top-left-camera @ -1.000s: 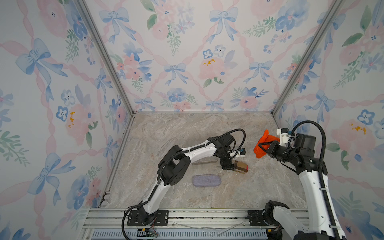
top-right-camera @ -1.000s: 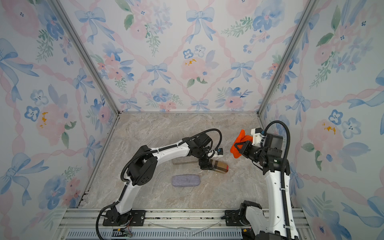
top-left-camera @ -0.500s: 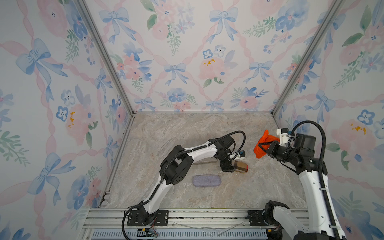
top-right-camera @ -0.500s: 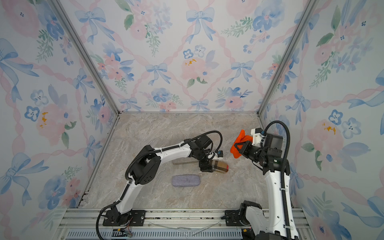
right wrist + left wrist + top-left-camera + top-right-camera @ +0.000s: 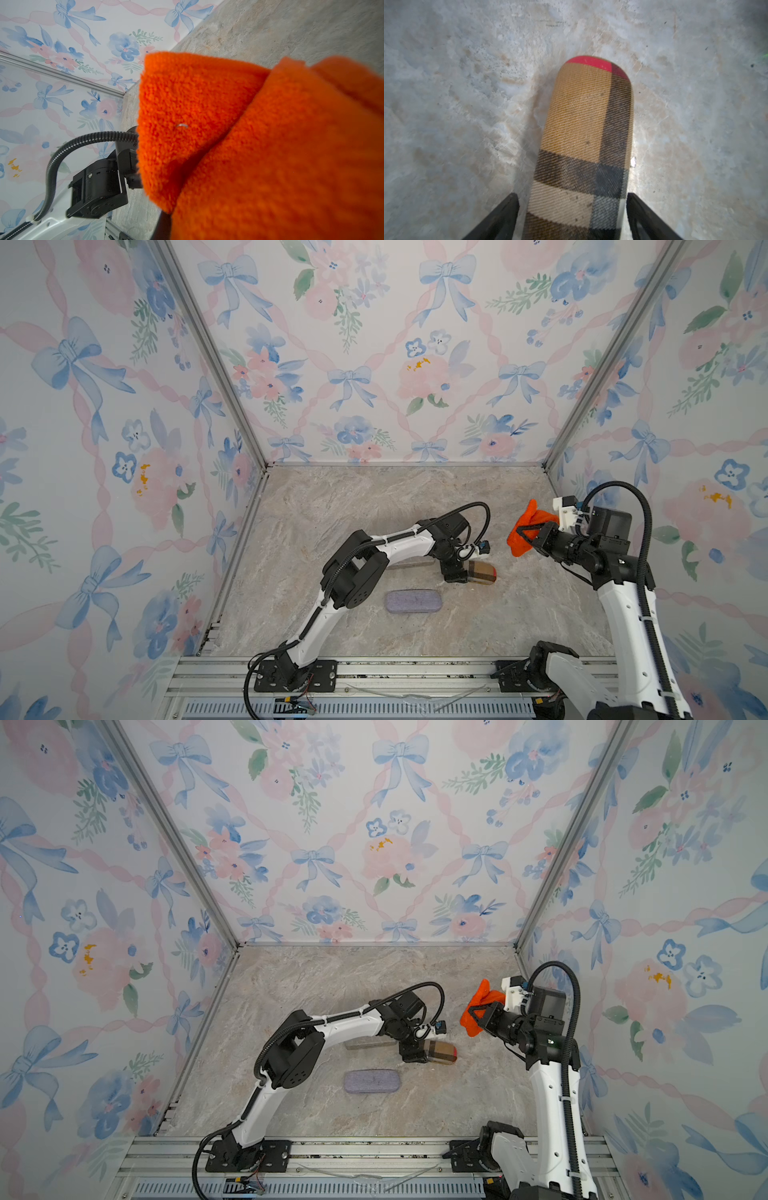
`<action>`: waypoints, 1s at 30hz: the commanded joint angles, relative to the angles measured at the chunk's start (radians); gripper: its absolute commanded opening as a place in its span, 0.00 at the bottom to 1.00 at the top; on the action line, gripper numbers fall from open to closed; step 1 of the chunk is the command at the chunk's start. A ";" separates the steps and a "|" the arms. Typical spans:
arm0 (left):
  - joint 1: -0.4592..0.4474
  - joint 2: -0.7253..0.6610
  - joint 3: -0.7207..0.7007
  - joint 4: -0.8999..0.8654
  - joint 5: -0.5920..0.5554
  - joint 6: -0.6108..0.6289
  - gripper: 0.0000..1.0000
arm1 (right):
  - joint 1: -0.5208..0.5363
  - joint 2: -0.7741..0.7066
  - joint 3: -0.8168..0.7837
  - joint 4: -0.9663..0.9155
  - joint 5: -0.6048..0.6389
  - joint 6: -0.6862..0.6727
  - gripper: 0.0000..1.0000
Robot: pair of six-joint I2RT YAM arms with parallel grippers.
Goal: Wipe the eyeglass case
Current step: Pick up the eyeglass case from the center of the board.
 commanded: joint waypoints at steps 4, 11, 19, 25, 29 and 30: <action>0.002 0.003 -0.065 0.027 -0.015 -0.023 0.81 | -0.006 -0.011 0.005 0.007 -0.013 -0.015 0.00; 0.000 -0.003 -0.102 0.060 -0.023 -0.047 0.75 | -0.007 -0.015 0.003 0.008 -0.012 -0.012 0.00; -0.014 -0.063 -0.106 0.063 -0.067 -0.074 0.49 | -0.007 -0.013 0.036 -0.040 -0.001 -0.024 0.00; -0.050 -0.217 -0.187 0.157 -0.158 -0.114 0.41 | -0.001 -0.012 0.077 -0.157 0.057 -0.089 0.00; -0.082 -0.336 -0.263 0.224 -0.246 -0.126 0.39 | 0.052 -0.029 0.087 -0.233 0.094 -0.127 0.00; -0.093 -0.370 -0.290 0.248 -0.278 -0.127 0.38 | 0.081 -0.025 0.084 -0.245 0.095 -0.131 0.00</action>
